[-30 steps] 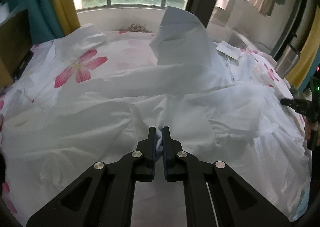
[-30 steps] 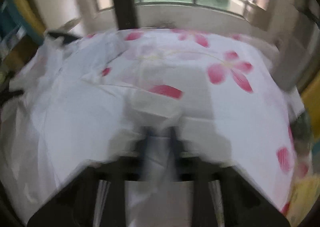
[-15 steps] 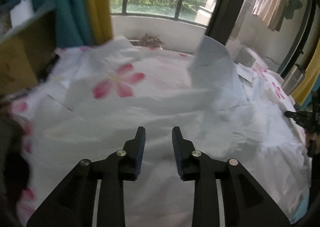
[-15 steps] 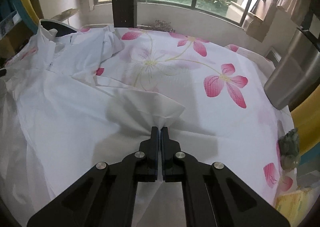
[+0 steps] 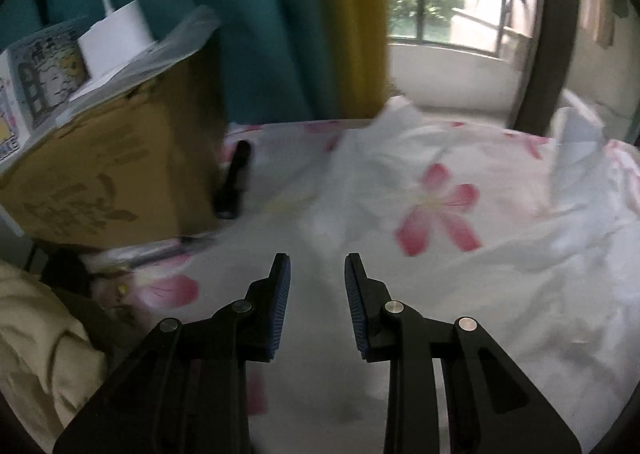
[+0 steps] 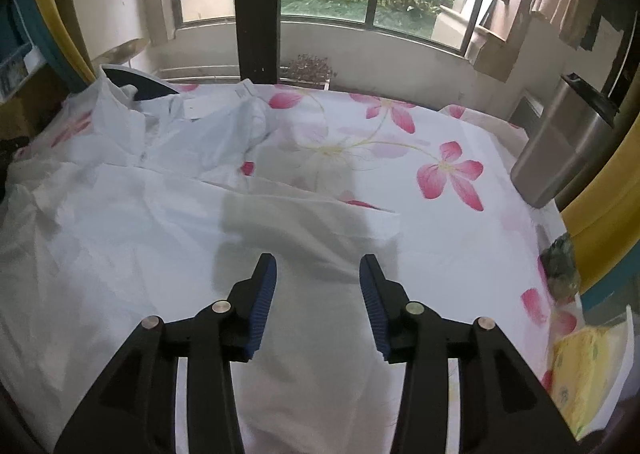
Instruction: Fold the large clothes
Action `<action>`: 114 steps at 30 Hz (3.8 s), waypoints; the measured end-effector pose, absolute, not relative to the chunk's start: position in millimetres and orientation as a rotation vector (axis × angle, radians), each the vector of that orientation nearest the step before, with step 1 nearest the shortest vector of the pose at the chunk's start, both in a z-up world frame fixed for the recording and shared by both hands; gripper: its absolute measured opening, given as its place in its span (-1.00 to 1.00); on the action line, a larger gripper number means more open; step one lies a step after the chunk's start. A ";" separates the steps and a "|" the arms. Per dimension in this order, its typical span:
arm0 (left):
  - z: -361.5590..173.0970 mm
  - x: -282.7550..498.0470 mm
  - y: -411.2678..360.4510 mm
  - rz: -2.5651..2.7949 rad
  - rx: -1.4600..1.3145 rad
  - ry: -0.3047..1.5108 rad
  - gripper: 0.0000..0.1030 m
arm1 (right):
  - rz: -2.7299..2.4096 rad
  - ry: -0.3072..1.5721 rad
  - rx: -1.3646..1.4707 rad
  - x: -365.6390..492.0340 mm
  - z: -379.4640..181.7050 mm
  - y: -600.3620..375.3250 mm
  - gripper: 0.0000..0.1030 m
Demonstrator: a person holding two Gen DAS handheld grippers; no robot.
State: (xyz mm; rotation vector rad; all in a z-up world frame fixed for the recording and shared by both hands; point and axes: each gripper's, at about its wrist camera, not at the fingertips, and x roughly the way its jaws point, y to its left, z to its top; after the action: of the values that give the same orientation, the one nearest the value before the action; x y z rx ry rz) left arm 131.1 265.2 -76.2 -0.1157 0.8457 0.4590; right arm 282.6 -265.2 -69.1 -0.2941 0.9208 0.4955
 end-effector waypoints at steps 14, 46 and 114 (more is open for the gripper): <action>-102.2 121.4 283.5 0.360 -0.182 0.844 -0.92 | 0.535 0.946 -0.299 257.0 -65.5 -242.5 -0.16; -32.2 214.1 -35.7 -0.278 -0.152 0.778 -0.91 | 0.553 0.809 0.008 204.0 -41.0 -355.3 -0.14; -60.5 90.7 169.0 0.233 -0.318 0.711 -0.10 | 0.877 0.515 -0.318 219.1 24.7 -111.4 -0.97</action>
State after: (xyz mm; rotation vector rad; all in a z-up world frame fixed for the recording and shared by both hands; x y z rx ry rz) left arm 90.7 169.0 -60.5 -0.3183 0.7107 0.2330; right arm 219.1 -111.4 24.7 -0.3180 0.5151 0.8772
